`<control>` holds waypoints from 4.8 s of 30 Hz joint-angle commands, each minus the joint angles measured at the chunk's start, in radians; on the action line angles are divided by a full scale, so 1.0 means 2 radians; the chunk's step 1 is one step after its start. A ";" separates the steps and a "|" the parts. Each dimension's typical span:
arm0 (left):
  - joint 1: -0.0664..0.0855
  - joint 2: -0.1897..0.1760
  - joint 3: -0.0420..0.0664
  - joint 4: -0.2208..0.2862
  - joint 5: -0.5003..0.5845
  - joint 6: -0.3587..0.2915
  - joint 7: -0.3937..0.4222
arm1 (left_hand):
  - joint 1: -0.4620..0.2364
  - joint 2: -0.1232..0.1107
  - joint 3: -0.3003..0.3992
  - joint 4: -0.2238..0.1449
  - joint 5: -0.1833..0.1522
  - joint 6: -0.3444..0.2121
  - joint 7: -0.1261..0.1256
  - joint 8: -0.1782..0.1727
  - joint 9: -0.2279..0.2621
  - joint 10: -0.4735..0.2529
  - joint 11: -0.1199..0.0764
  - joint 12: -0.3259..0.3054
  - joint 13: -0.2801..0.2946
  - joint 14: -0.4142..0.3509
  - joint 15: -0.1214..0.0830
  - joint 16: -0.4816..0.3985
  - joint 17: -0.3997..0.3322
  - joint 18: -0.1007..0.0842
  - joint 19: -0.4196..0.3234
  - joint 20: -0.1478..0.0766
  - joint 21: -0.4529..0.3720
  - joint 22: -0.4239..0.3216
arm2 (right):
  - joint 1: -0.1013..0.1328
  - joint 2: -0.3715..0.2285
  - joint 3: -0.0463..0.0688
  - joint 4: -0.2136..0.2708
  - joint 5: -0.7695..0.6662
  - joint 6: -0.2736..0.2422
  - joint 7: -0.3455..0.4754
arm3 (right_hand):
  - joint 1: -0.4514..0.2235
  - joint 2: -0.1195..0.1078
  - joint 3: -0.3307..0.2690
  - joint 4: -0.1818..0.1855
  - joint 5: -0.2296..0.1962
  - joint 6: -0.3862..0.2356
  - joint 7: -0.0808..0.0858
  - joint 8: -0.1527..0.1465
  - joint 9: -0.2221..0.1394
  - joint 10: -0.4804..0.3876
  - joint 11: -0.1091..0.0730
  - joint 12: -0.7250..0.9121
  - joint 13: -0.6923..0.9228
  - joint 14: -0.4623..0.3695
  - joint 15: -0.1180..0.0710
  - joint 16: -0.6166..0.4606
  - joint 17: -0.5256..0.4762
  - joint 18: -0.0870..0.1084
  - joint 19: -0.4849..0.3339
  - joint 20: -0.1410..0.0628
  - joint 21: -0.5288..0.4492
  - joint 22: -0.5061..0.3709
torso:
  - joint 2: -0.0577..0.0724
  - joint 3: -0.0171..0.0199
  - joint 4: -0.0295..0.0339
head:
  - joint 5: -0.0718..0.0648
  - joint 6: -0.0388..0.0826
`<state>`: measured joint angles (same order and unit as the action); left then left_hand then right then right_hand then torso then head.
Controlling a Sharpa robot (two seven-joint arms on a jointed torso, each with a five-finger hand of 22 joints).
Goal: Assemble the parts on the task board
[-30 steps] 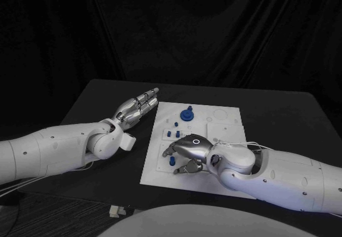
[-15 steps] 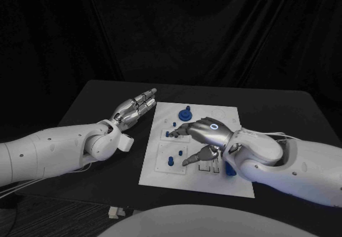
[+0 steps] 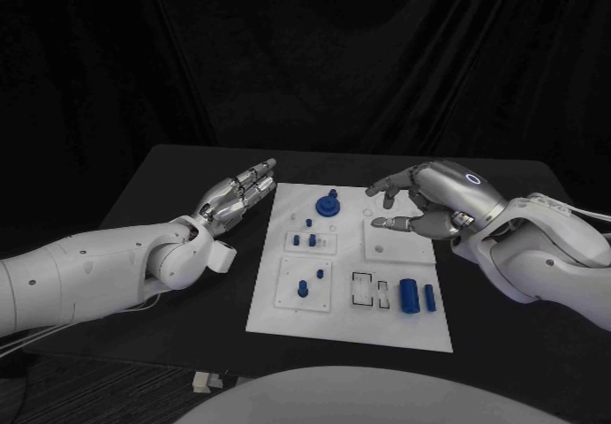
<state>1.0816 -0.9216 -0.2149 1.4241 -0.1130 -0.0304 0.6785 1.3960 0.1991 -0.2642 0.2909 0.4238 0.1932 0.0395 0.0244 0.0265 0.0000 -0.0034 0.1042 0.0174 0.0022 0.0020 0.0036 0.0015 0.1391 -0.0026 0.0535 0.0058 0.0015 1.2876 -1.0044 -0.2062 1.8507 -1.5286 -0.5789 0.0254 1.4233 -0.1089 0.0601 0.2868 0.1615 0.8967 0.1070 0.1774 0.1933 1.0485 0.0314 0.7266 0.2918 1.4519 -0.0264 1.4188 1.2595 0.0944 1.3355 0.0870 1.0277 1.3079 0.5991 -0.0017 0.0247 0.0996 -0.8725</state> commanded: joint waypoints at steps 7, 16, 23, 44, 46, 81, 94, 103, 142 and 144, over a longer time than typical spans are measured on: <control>0.000 0.003 0.001 0.001 0.002 0.005 0.053 | 0.006 0.000 0.004 0.000 0.003 0.005 0.001 0.003 0.001 0.000 0.002 -0.001 0.000 -0.001 0.005 -0.002 -0.001 -0.009 0.001 0.005 -0.003 -0.001 | 0.001 -0.011 0.000 -0.018 0.089 0.112 -0.148 | -0.171 -0.013 -0.020 0.005 -0.017 0.111 -0.034 0.055 0.034 0.252 -0.032 0.409 0.609 0.052 -0.031 0.061 0.125 -0.011 0.050 -0.030 0.089 0.084 | -0.001 -0.0016 -0.0005 | -0.008 0.000; 0.000 0.004 0.001 -0.001 0.002 0.007 0.053 | 0.006 0.001 0.004 0.000 0.004 0.006 0.002 0.003 0.001 0.000 0.004 -0.001 0.000 -0.001 0.008 -0.002 -0.001 -0.009 0.001 0.008 -0.003 -0.001 | 0.000 -0.005 0.000 -0.022 0.082 0.231 -0.266 | -0.295 -0.015 -0.037 0.006 -0.003 0.187 -0.058 0.092 0.081 0.261 -0.050 0.422 0.640 0.059 -0.052 0.076 0.156 -0.037 0.101 -0.051 0.229 0.119 | 0.001 -0.0006 -0.0007 | -0.009 0.000; 0.000 0.004 0.001 0.000 0.002 0.008 0.053 | 0.006 0.002 0.004 0.000 0.004 0.007 0.004 0.003 0.001 0.001 0.006 0.000 0.000 -0.001 0.009 -0.002 -0.001 -0.008 0.001 0.010 -0.003 -0.001 | 0.000 0.008 0.000 -0.030 0.078 0.314 -0.306 | -0.298 0.013 -0.032 0.004 -0.001 0.197 -0.059 0.074 0.079 0.261 -0.052 0.422 0.640 0.059 -0.055 0.076 0.156 -0.038 0.102 -0.054 0.235 0.120 | 0.001 -0.0003 -0.0005 | -0.012 0.000; -0.001 0.005 0.001 0.000 0.002 0.011 0.052 | 0.007 0.002 0.005 0.000 0.004 0.008 0.007 0.003 0.001 0.001 0.009 0.002 0.000 -0.001 0.011 -0.002 -0.001 -0.007 0.001 0.013 -0.003 -0.001 | -0.004 0.038 0.000 -0.047 0.077 0.386 -0.326 | -0.229 0.009 -0.036 0.002 0.030 0.223 -0.059 0.034 0.071 0.261 -0.052 0.422 0.640 0.059 -0.055 0.076 0.156 -0.037 0.098 -0.054 0.236 0.118 | 0.001 -0.0003 -0.0003 | -0.013 0.000; -0.001 0.005 0.001 0.001 0.002 0.011 0.052 | 0.007 0.002 0.005 0.000 0.004 0.008 0.007 0.003 0.001 0.001 0.009 0.002 0.000 -0.001 0.011 -0.002 -0.001 -0.007 0.001 0.013 -0.003 -0.001 | -0.006 0.040 0.000 -0.049 0.077 0.386 -0.326 | -0.229 0.009 -0.036 0.002 0.030 0.223 -0.060 0.034 0.071 0.261 -0.052 0.422 0.640 0.059 -0.055 0.076 0.156 -0.037 0.098 -0.054 0.235 0.118 | 0.001 -0.0004 -0.0001 | -0.012 0.000; -0.002 0.005 0.001 -0.001 0.002 0.014 0.049 | 0.009 0.003 0.005 -0.001 0.005 0.008 0.009 0.003 0.001 0.001 0.012 0.002 0.000 -0.001 0.012 -0.002 -0.001 -0.007 0.001 0.015 -0.003 -0.001 | -0.032 0.060 0.000 -0.070 0.077 0.381 -0.327 | -0.269 -0.003 -0.044 0.004 -0.030 0.222 -0.058 0.017 0.081 0.261 -0.051 0.422 0.640 0.059 -0.054 0.076 0.156 -0.034 0.091 -0.053 0.225 0.114 | 0.001 -0.0003 -0.0006 | -0.010 0.000; -0.003 0.004 0.001 -0.001 0.002 0.015 0.047 | 0.012 0.002 0.006 -0.001 0.007 0.010 0.013 0.003 0.001 0.001 0.017 0.003 0.000 -0.001 0.022 -0.002 -0.001 -0.011 0.001 0.020 -0.003 -0.001 | -0.040 0.068 0.000 -0.076 0.077 0.388 -0.328 | -0.251 -0.008 -0.040 0.004 0.014 0.206 -0.056 0.013 0.103 0.261 -0.050 0.422 0.640 0.059 -0.053 0.076 0.156 -0.032 0.086 -0.052 0.215 0.110 | 0.001 -0.0003 -0.0003 | -0.010 0.000; -0.004 0.004 0.001 -0.001 0.002 0.015 0.046 | 0.014 0.002 0.007 -0.002 0.009 0.010 0.016 0.003 0.001 0.001 0.019 0.003 0.000 -0.001 0.022 -0.002 -0.001 -0.011 0.001 0.020 -0.003 -0.001 | -0.041 0.070 0.000 -0.076 0.077 0.386 -0.328 | -0.228 0.001 -0.037 0.002 0.074 0.180 -0.053 0.012 0.136 0.261 -0.048 0.422 0.640 0.058 -0.048 0.073 0.150 -0.028 0.079 -0.048 0.199 0.105 | 0.001 -0.0003 -0.0007 | -0.010 0.000; -0.005 0.006 0.001 -0.003 0.002 0.016 0.043 | 0.027 -0.001 0.010 -0.007 0.022 0.010 0.021 0.003 0.001 0.001 0.024 0.003 0.000 -0.001 0.023 -0.002 -0.001 -0.010 0.001 0.022 -0.003 -0.001 | -0.010 0.064 0.000 -0.049 0.254 0.289 -0.319 | -0.179 0.013 -0.028 -0.010 0.192 0.159 -0.054 0.021 0.195 0.261 -0.052 0.422 0.640 0.051 -0.049 0.058 0.116 -0.022 0.069 -0.048 0.172 0.097 | 0.000 -0.0004 -0.0008 | -0.011 0.000; -0.005 0.006 0.001 -0.003 0.002 0.016 0.043 | 0.027 -0.001 0.010 -0.007 0.022 0.010 0.021 0.003 0.001 0.001 0.024 0.003 0.000 -0.001 0.023 -0.002 -0.001 -0.010 0.001 0.022 -0.003 -0.001 | -0.010 0.071 0.000 -0.053 0.255 0.290 -0.319 | -0.178 0.012 -0.028 -0.010 0.192 0.157 -0.054 0.021 0.196 0.261 -0.052 0.422 0.640 0.051 -0.049 0.057 0.115 -0.021 0.069 -0.048 0.171 0.096 | 0.000 -0.0003 -0.0008 | -0.010 0.000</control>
<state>1.0724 -0.9108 -0.2148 1.4166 -0.1129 -0.0082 0.6785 1.4400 0.1955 -0.2475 0.2799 0.4643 0.2147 0.0752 0.0243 0.0272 0.0034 0.0357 0.1042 0.0179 0.0004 0.0429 0.0036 0.0017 0.1234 0.0010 0.0895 0.0058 0.0014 1.2662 -0.8688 -0.2061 1.7485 -1.0515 0.0212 -0.6099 1.0584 -0.0839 0.0015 0.2715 0.5420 1.2178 0.0006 0.2156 0.5849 1.4658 -0.0667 1.5673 1.3078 1.4674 -0.1162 1.5385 1.3073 0.0313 1.4633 -0.0141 1.3725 1.3075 0.5997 -0.0024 0.0229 0.0772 -0.8726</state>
